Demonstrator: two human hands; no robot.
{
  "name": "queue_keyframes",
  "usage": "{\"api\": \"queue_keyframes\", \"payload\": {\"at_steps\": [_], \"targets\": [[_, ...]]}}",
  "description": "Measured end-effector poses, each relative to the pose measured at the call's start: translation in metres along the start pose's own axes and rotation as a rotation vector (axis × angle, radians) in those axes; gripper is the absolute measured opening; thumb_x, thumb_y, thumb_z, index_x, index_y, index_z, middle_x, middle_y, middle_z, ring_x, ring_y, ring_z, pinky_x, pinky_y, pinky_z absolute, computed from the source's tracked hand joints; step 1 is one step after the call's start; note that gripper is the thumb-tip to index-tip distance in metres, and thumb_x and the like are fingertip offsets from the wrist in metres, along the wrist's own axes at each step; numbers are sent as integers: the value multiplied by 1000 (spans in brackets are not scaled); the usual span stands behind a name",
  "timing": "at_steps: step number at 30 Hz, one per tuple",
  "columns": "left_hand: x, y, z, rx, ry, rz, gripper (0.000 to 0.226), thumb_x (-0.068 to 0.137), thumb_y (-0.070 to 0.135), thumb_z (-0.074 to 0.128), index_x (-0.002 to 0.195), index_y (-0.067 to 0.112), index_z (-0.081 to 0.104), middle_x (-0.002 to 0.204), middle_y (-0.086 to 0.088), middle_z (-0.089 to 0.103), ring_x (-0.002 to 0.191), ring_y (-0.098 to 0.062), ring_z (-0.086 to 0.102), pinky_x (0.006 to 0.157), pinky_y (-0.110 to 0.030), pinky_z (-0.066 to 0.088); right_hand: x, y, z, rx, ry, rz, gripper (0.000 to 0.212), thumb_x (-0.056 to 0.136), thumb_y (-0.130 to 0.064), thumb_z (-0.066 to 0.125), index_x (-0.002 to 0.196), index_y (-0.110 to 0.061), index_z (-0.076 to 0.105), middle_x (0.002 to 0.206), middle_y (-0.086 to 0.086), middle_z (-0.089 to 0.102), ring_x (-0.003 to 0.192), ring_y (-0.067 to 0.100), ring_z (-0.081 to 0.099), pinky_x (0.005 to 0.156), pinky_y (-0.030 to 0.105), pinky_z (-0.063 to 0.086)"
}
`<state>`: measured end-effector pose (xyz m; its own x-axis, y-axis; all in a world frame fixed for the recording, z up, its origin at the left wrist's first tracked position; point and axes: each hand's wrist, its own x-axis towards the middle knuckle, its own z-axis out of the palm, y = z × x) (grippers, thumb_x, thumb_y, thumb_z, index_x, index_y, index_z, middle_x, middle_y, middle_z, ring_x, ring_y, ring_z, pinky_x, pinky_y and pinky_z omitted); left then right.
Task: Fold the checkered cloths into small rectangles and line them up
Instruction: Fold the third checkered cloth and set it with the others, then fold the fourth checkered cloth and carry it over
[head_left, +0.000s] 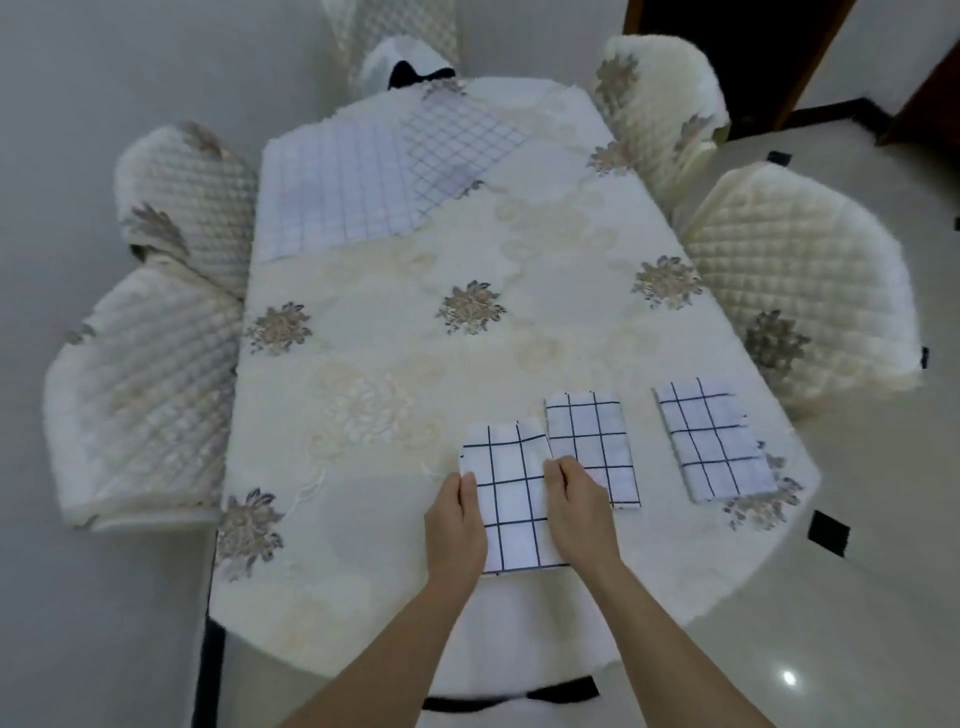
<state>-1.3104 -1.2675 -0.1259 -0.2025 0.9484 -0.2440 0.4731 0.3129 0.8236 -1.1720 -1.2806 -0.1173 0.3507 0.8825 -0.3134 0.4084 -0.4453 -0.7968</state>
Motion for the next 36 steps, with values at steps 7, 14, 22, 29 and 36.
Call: {"api": "queue_keyframes", "payload": {"at_steps": [7,14,22,29,36], "targets": [[13,-14,3,-5,178,-114,32,104,32,45,79,12,44,62,-3,50,55,-13,42,56,-34,36,39,0,16,-143,-190,-84,35,104,-37,42,75,-18,44,63,-3,51,58,13,45,56,33,37],[50,-30,3,58,188,-168,21,102,26,51,87,12,52,71,6,55,66,-14,51,61,-29,33,78,-4,35,-285,-250,-79,21,99,-36,48,87,-21,56,75,-3,61,71,18,58,65,37,49],[64,-42,4,201,100,-206,20,100,25,55,85,13,58,79,-1,63,74,-17,56,62,-25,33,92,2,46,-456,-236,-42,16,99,-36,50,94,-24,58,86,-3,66,80,20,62,72,35,54],[71,-40,-4,154,78,-193,18,98,25,60,84,14,60,74,7,61,70,-12,56,65,-25,39,89,8,51,-413,-136,-47,13,97,-34,55,90,-24,60,82,-6,65,74,16,60,67,35,54],[63,-46,-21,98,36,-181,18,99,19,54,112,12,63,102,1,65,94,-15,60,81,-23,41,74,6,50,-425,-143,-92,10,95,-26,53,94,-20,61,88,-3,63,79,16,60,70,37,54]]}}
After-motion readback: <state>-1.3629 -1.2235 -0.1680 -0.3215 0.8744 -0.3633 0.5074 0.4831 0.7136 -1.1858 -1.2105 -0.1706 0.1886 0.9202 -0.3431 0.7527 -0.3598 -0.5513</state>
